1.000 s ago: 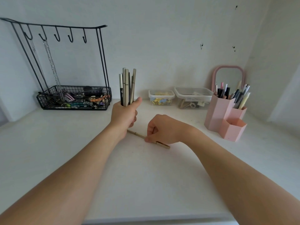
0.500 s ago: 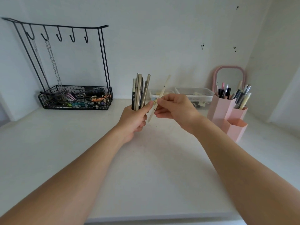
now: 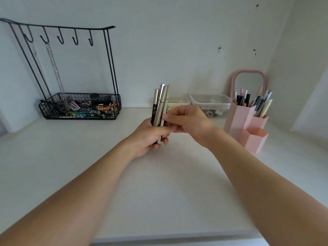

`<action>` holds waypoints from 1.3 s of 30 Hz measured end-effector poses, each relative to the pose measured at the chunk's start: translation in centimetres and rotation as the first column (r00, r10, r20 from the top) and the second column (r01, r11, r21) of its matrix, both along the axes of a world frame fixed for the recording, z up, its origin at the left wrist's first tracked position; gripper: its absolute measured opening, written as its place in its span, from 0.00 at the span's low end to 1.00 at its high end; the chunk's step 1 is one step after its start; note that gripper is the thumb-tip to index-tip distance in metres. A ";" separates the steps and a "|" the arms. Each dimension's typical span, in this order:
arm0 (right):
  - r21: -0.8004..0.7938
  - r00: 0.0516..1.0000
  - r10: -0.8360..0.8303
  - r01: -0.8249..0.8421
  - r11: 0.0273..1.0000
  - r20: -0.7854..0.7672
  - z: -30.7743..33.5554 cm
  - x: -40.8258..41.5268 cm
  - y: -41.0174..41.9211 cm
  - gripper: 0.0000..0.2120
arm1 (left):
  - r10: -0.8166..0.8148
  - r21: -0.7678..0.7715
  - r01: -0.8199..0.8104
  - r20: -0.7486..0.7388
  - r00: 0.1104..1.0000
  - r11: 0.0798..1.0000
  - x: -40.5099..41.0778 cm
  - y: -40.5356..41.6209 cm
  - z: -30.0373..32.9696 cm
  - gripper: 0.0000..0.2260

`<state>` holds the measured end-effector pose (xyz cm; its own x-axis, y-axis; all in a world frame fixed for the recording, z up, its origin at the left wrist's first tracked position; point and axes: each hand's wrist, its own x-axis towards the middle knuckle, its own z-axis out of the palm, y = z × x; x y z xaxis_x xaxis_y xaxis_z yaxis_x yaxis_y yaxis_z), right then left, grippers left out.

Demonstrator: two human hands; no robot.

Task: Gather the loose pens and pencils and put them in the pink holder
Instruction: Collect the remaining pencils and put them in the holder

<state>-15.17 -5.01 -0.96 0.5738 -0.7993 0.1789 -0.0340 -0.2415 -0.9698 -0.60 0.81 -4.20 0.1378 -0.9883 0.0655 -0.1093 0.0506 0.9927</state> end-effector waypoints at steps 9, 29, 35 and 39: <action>-0.470 0.925 -0.349 0.243 0.849 -0.151 -0.5 0.5 -0.1 0.14 | 0.240 -0.094 -0.239 0.000 0.971 0.966 0.5 -0.4 0.0 0.15; 0.357 0.683 -0.722 0.651 0.670 0.110 -0.6 -18.3 -6.0 0.16 | 0.170 -0.075 -0.171 -0.015 0.985 0.982 0.6 -0.5 -0.7 0.15; 0.539 0.768 -0.612 0.439 0.719 0.190 -2.0 -13.4 -4.5 0.05 | 0.184 -0.071 -0.183 -0.002 0.983 0.981 0.3 -0.3 -0.7 0.17; 0.459 0.916 -0.368 0.260 0.849 0.162 -2.0 -9.2 -2.3 0.17 | 0.211 -0.094 -0.217 -0.070 0.975 0.972 0.1 0.1 -0.3 0.14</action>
<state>-24.38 -7.30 -2.97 0.2627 -0.9576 -0.1182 0.2033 0.1747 -0.9634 -0.52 0.88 -4.51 0.3518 -0.9242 0.1487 -0.0702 0.1323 0.9887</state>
